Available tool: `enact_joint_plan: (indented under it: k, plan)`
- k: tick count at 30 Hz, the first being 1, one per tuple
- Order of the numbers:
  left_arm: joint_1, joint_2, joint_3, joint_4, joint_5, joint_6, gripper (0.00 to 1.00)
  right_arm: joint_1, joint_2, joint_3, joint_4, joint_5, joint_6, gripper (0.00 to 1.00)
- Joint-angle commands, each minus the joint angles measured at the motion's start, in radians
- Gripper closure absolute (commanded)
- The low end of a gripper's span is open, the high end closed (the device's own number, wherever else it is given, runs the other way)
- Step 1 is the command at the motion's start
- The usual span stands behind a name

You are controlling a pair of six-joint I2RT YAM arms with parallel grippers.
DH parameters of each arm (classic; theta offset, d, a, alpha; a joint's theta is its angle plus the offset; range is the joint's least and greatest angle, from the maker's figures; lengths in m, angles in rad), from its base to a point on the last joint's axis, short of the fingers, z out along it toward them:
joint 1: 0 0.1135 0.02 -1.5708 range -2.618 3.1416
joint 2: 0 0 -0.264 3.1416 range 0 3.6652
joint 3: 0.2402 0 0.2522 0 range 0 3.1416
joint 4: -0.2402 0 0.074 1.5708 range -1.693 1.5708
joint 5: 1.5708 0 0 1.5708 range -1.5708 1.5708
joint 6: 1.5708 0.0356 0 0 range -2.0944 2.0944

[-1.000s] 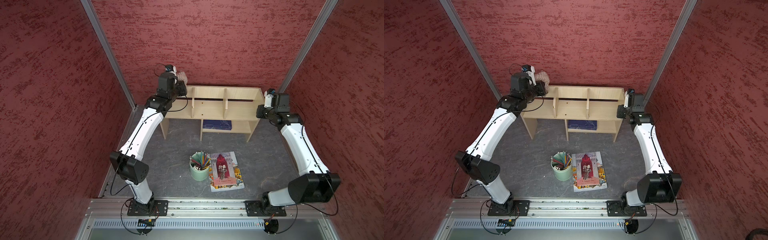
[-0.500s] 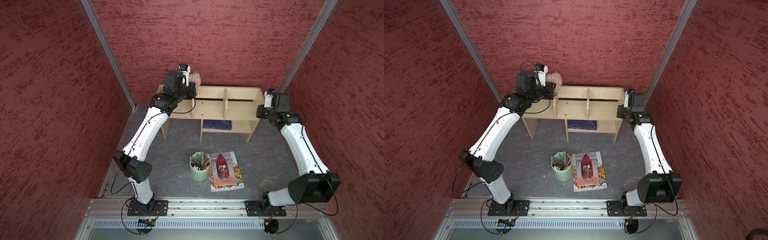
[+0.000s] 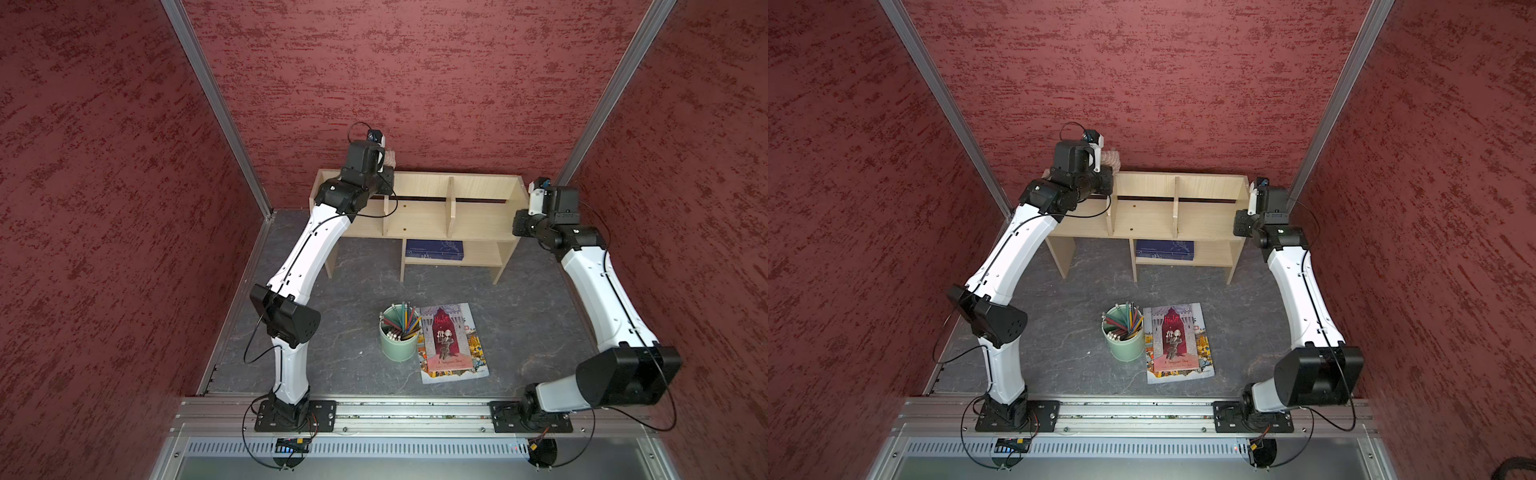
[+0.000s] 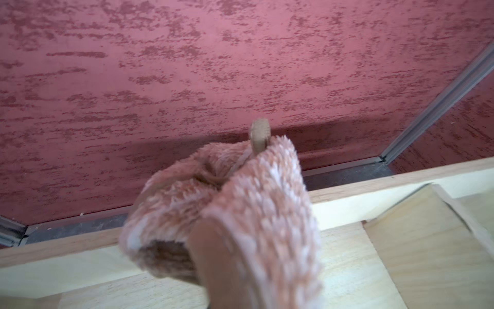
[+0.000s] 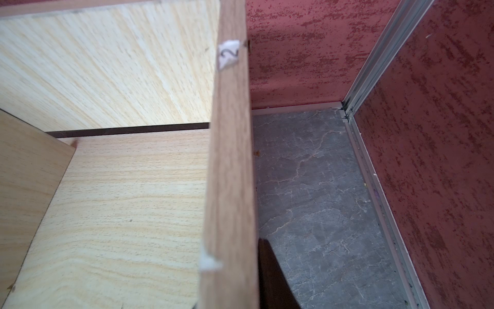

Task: Wipe the bookshelf clean with a cloth
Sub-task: Wipe the dust from the shelf.

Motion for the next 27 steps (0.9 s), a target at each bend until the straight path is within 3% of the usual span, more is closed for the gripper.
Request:
enact_joint_plan:
  k: [1,4,9,20,22,24,27]
  plan:
    - [-0.041,0.0,0.045,0.049,0.073,0.049,1.0,-0.02,-0.024,0.009,0.033,-0.092,0.126,1.0]
    - [-0.065,0.033,0.121,0.035,0.12,0.05,1.0,-0.02,-0.03,0.004,0.033,-0.09,0.124,1.0]
    - [-0.102,0.042,0.133,0.056,0.265,0.04,1.0,-0.02,-0.036,0.005,0.035,-0.089,0.125,1.0]
    - [-0.171,0.097,0.176,0.039,0.402,0.017,1.0,-0.02,-0.054,0.019,0.02,-0.073,0.13,1.0]
    - [-0.171,0.093,0.176,0.035,0.409,0.014,1.0,-0.019,-0.058,0.028,0.011,-0.058,0.131,0.9]
    - [-0.171,0.07,0.162,0.049,0.417,0.001,1.0,-0.02,-0.074,0.033,0.0,-0.024,0.132,0.65]
    - [-0.168,0.001,0.079,0.121,0.44,-0.02,1.0,-0.02,-0.113,0.034,-0.011,0.031,0.131,0.43]
